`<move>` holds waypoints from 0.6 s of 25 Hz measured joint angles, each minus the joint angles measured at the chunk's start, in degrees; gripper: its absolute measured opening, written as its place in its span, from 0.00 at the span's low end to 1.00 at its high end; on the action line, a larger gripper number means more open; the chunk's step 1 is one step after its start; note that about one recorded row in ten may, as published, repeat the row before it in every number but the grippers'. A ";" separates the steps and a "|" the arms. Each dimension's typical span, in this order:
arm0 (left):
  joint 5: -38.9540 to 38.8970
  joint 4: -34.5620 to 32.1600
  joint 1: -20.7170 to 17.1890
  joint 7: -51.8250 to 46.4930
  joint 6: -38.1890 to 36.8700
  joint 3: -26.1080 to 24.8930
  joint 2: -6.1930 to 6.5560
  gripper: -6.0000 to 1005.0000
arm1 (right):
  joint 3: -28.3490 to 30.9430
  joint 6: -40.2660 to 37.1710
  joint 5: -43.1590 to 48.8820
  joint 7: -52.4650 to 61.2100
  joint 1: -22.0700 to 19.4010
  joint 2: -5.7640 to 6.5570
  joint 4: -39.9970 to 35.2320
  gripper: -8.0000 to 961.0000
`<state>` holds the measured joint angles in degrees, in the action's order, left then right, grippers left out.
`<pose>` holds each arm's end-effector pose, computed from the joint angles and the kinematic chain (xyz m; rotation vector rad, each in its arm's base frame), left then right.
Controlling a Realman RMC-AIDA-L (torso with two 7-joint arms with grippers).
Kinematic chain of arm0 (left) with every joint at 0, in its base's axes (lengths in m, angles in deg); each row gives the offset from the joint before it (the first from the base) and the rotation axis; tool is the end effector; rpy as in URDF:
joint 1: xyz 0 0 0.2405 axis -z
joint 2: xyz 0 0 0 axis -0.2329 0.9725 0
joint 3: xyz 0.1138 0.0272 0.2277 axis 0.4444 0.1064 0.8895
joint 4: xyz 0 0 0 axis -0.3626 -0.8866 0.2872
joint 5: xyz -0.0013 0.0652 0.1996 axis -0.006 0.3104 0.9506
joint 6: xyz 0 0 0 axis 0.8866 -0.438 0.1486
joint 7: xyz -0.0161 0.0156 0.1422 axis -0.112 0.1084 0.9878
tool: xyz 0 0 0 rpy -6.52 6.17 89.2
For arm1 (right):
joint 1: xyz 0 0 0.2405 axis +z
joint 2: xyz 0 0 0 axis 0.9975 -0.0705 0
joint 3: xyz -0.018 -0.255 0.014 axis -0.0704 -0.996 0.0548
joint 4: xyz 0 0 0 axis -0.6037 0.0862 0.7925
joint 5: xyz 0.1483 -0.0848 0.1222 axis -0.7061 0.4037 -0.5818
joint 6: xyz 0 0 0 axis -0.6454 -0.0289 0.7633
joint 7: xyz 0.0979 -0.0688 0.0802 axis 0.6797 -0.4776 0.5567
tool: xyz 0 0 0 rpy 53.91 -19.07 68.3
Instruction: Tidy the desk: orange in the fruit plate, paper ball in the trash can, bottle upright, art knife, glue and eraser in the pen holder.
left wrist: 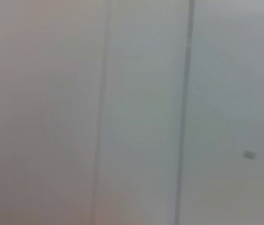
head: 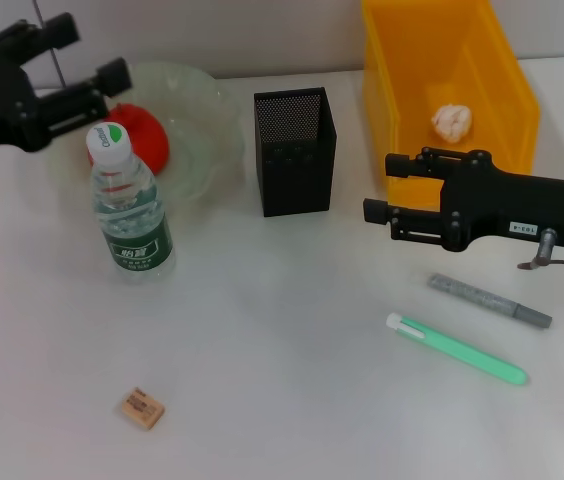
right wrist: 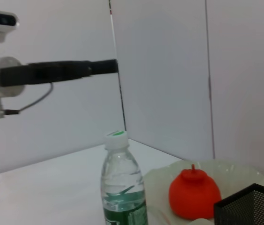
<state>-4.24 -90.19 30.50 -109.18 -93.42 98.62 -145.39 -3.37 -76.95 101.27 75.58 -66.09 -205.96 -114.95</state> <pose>-0.2110 0.3353 0.0682 -2.4018 -0.3406 -1.0053 0.2596 0.3225 0.0138 -2.5638 0.4580 0.7681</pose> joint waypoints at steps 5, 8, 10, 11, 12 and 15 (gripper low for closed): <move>0.91 0.25 0.64 0.24 -7.08 0.41 0.09 0.81 | -0.14 0.71 0.89 1.15 0.29 0.15 -0.20 0.72; 3.66 0.61 0.67 0.61 -9.46 0.61 0.05 0.81 | -0.02 1.00 3.31 2.85 0.29 0.28 -1.15 0.72; 6.79 1.08 0.65 1.34 -10.12 1.25 -0.11 0.81 | -0.01 1.11 3.61 2.98 0.18 0.28 -1.47 0.72; 7.10 1.21 0.61 1.57 -10.13 1.50 -0.15 0.81 | -0.01 1.17 3.80 3.13 0.07 0.29 -1.72 0.72; 7.87 1.58 0.53 2.27 -10.18 2.05 -0.21 0.81 | 0.00 1.20 3.90 3.37 -0.03 0.34 -1.95 0.72; 8.34 4.41 0.34 5.44 -10.29 3.25 -0.18 0.81 | 0.01 1.25 4.64 5.73 -0.10 0.74 -3.04 0.72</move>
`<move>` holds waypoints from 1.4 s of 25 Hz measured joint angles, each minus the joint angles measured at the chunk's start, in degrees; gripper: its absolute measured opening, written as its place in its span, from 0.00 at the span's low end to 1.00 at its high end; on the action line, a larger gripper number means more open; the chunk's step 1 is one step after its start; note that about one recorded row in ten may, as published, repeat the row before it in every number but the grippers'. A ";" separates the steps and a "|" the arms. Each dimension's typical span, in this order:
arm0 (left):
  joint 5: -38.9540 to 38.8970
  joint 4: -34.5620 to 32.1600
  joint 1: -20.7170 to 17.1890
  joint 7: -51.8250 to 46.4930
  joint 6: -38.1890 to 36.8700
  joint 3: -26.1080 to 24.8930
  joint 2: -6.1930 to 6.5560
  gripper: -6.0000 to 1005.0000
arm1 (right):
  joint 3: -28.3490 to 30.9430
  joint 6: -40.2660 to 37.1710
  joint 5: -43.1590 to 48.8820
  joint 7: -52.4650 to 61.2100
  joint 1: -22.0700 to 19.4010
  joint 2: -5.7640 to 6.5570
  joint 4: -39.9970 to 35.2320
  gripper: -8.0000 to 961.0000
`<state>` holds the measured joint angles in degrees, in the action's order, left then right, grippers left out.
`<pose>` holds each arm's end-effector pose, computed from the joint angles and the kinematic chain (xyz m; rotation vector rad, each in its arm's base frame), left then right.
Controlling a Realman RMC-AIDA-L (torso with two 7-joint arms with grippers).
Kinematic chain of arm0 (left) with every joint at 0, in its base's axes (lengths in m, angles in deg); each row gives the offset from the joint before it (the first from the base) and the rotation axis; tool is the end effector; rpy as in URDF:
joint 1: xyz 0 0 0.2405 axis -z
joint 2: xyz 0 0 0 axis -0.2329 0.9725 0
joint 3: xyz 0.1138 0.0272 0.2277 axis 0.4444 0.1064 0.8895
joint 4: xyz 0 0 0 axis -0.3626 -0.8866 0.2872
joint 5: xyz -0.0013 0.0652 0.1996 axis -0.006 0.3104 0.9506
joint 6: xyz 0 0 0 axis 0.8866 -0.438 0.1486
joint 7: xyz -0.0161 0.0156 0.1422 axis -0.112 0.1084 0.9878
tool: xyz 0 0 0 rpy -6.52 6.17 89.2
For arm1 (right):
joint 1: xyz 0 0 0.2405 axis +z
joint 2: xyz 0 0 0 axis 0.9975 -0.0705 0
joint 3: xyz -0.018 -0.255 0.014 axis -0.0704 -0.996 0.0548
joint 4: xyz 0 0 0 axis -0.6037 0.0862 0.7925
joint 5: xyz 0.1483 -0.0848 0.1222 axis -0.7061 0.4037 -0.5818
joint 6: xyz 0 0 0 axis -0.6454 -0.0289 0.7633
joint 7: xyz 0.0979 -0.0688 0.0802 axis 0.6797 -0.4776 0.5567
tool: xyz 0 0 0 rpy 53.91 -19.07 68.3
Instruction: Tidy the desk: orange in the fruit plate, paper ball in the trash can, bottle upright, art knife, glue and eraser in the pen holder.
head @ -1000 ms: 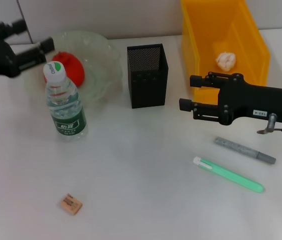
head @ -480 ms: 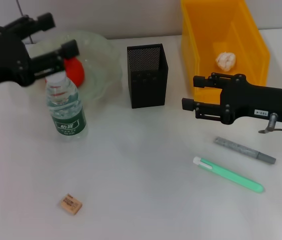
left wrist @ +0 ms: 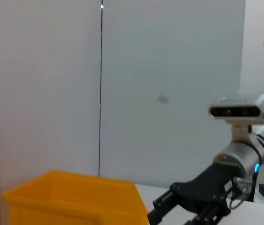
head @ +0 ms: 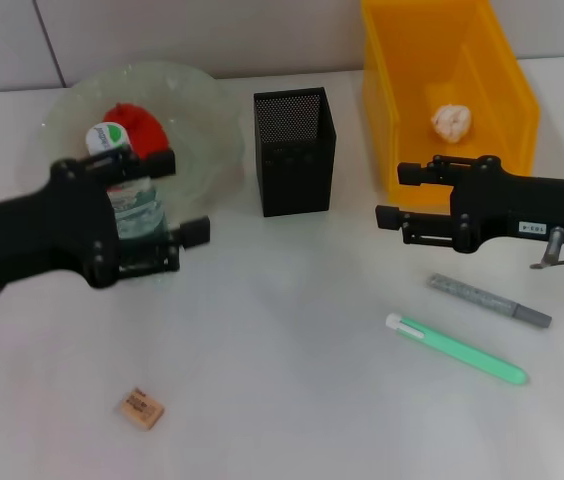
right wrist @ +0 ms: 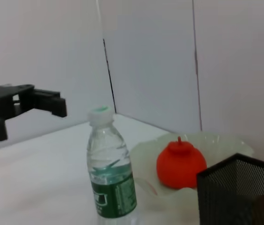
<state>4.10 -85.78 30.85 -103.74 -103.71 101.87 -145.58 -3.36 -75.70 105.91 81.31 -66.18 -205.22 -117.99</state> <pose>-0.2185 0.3031 0.0254 -2.7018 -0.2387 -0.9185 0.2653 0.3261 0.0206 -2.5840 0.5276 0.6635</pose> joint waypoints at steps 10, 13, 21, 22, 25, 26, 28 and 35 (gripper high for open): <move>0.06 9.07 0.87 6.40 1.16 -0.24 0.10 0.81 | -0.53 -0.54 13.38 18.51 -0.94 -0.66 -18.67 0.72; 0.08 10.15 0.82 7.29 1.25 -0.14 0.06 0.81 | -0.59 -2.79 20.10 27.58 0.11 -0.51 -25.51 0.72; 0.08 11.44 0.91 8.20 1.24 0.11 -0.06 0.81 | -2.02 -13.80 36.51 41.82 6.89 -0.49 -34.94 0.72; 0.08 11.45 0.91 8.23 1.24 0.13 -0.08 0.81 | -2.49 -15.28 38.23 42.96 8.19 -0.48 -34.98 0.72; -0.06 11.46 1.13 8.11 1.04 0.18 -0.09 0.81 | -4.67 -19.15 43.21 46.14 11.48 -0.52 -35.07 0.72; -0.14 11.47 1.24 7.98 0.94 0.18 -0.10 0.81 | -5.52 -20.14 44.59 47.29 12.45 -0.54 -35.09 0.72; -0.20 11.49 1.34 7.82 0.83 0.18 -0.10 0.81 | -7.34 -21.76 46.32 49.17 13.95 -0.60 -35.06 0.72; -0.21 11.49 1.18 7.81 0.78 0.18 -0.18 0.81 | -14.20 -23.21 50.15 53.51 16.36 -0.69 -34.55 0.72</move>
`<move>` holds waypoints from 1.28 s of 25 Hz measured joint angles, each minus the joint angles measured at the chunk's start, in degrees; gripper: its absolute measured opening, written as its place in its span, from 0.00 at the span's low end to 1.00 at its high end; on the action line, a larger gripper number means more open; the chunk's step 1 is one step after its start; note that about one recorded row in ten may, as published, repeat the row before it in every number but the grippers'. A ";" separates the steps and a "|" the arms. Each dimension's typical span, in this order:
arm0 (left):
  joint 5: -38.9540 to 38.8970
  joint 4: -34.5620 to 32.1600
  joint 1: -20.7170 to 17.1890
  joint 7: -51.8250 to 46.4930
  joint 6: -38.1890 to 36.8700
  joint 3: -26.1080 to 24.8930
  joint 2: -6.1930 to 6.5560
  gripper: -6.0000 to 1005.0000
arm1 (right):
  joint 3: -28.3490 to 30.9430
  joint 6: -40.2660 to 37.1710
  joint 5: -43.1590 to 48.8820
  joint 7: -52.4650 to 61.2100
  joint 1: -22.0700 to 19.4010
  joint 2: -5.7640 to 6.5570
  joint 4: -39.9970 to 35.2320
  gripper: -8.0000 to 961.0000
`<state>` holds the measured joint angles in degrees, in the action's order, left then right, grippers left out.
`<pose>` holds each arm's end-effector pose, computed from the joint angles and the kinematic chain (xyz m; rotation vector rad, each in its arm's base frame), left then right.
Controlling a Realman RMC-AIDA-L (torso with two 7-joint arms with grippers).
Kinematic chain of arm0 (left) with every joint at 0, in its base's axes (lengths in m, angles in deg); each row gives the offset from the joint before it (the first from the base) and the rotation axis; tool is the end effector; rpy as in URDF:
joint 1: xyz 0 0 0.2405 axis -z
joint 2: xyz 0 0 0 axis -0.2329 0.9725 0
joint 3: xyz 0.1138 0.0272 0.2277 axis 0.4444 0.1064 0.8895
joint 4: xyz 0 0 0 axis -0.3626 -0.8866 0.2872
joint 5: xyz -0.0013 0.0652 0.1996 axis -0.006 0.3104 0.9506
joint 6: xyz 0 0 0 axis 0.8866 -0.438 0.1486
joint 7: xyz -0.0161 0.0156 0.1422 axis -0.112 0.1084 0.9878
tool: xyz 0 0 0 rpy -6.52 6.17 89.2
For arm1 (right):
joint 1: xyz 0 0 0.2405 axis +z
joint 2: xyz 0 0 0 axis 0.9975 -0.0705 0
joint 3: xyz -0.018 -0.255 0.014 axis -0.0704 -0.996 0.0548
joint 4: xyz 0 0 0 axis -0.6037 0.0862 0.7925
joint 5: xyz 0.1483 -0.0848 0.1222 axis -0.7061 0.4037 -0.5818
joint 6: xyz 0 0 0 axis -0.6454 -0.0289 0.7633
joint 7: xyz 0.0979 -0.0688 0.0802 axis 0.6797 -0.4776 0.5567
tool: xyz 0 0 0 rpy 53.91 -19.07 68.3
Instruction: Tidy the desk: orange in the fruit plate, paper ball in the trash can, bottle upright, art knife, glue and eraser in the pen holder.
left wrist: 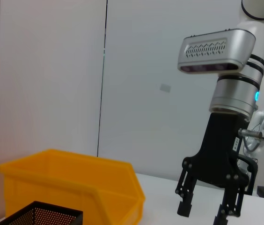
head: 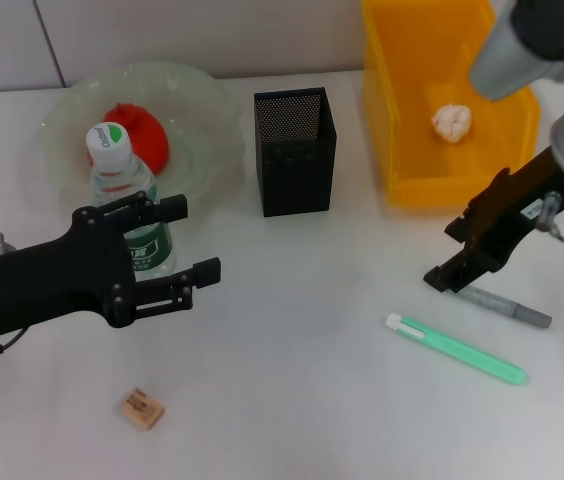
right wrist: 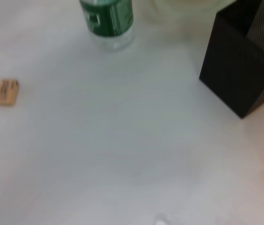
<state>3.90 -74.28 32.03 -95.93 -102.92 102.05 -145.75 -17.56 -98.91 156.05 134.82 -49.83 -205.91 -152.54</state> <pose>-0.2418 0.2950 -0.0019 -2.7011 -0.3091 -0.9341 0.1648 0.3432 0.0407 -2.7310 0.7234 -0.5345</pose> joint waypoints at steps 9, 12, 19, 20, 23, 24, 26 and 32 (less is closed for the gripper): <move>0.08 0.07 -0.42 0.05 -0.22 0.00 -0.01 0.81 | -5.70 1.07 1.25 3.38 1.89 -0.14 3.29 0.72; 0.01 0.09 -0.43 0.01 -0.35 0.00 0.03 0.81 | -6.00 1.18 1.29 3.78 2.77 -0.14 5.24 0.72; -0.04 0.09 -0.43 -0.01 -0.44 0.01 -0.03 0.81 | -6.37 1.87 1.56 4.08 3.96 -0.13 9.00 0.72; -0.05 0.09 -0.43 -0.01 -0.44 0.06 -0.03 0.81 | -6.39 2.08 1.57 4.09 4.01 -0.13 9.48 0.72; -0.14 0.09 -0.48 -0.05 -0.47 0.14 -0.02 0.81 | -6.45 2.78 1.60 4.09 4.07 -0.13 10.87 0.72; -0.14 0.09 -0.48 -0.05 -0.47 0.14 -0.02 0.81 | -6.45 2.96 1.60 4.09 4.07 -0.13 11.23 0.72; -0.16 0.09 -0.49 -0.07 -0.50 0.15 -0.02 0.81 | -6.47 3.21 1.62 4.09 4.09 -0.13 11.99 0.72; -0.18 0.08 -0.42 -0.14 -0.70 0.18 0.00 0.81 | -6.55 4.16 1.64 3.90 4.12 -0.13 13.95 0.72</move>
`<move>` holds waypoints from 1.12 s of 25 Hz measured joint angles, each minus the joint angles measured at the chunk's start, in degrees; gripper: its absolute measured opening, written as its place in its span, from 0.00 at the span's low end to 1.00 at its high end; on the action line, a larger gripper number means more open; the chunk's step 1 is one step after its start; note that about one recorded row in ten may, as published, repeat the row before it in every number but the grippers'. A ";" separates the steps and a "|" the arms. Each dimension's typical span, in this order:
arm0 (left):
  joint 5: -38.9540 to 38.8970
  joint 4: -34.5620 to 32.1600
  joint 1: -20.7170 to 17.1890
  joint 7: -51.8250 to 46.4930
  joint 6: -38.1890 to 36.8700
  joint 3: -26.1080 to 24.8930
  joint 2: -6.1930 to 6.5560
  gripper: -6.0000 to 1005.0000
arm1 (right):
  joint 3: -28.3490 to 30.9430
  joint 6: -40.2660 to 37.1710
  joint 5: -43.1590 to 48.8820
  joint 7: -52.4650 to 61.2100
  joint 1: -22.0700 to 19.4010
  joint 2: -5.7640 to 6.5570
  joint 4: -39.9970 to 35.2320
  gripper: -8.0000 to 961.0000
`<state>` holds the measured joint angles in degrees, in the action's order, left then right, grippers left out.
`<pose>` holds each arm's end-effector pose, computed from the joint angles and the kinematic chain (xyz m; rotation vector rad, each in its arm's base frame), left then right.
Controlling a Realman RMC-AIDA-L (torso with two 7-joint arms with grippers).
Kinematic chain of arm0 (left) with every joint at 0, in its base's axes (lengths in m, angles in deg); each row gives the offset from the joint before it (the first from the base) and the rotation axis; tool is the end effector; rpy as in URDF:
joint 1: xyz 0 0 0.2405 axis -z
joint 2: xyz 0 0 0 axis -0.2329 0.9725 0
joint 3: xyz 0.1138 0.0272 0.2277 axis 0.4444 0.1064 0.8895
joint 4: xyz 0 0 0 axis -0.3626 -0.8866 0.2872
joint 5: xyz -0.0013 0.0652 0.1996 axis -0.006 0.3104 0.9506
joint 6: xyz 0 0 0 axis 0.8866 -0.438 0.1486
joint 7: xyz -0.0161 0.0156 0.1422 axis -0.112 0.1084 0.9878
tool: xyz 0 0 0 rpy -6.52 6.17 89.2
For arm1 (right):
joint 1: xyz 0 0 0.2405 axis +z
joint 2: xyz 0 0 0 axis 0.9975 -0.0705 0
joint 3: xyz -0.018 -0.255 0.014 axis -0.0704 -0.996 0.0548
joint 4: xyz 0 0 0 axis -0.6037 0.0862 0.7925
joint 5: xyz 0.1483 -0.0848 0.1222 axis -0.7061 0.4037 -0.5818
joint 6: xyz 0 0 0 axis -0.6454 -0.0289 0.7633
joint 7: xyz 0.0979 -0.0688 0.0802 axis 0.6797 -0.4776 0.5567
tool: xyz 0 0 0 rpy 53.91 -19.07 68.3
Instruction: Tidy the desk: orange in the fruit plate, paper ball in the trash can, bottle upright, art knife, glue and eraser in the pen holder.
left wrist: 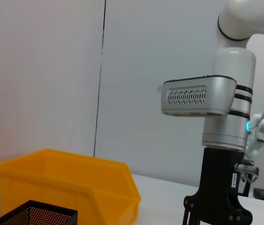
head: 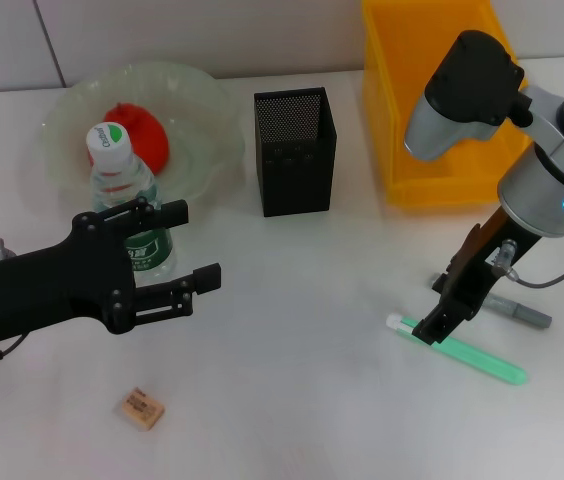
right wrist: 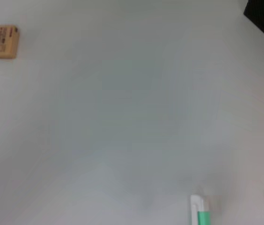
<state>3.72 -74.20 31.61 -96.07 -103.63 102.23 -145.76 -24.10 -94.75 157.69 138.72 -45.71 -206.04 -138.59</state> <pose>-0.2427 0.2916 -0.0023 -2.7073 -0.3180 -0.9466 0.1788 0.3465 -0.0026 -2.7635 0.8491 -0.7215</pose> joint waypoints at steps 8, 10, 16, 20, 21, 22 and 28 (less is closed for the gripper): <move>0.00 0.69 0.37 -0.02 0.00 0.00 0.00 0.81 | -0.31 0.53 1.07 0.09 0.11 -0.01 0.77 0.72; 0.00 0.70 0.38 -0.03 0.00 0.00 0.00 0.81 | -1.16 0.78 1.51 0.39 0.29 -0.05 0.85 0.72; 0.02 0.71 0.20 -0.03 0.00 0.00 0.00 0.81 | -5.33 1.82 1.90 2.07 0.73 -0.14 0.94 0.72; 0.02 0.70 0.08 -0.03 0.00 0.00 0.00 0.81 | -7.79 2.12 1.96 3.35 1.31 -0.18 0.99 0.72; 0.02 0.71 0.06 -0.02 0.00 0.00 0.00 0.81 | -8.13 2.16 1.98 3.53 1.39 -0.18 1.00 0.72; 0.02 0.71 0.03 -0.01 0.00 0.00 0.00 0.81 | -8.48 2.29 2.00 3.74 1.46 -0.18 1.02 0.72; 0.02 0.71 -0.22 0.35 -0.02 0.00 0.00 0.81 | -10.30 3.36 3.03 4.70 1.67 -0.19 1.20 0.72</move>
<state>3.74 -73.49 31.39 -95.72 -103.65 102.23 -145.76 -34.41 -91.39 160.72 143.42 -44.03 -206.22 -137.39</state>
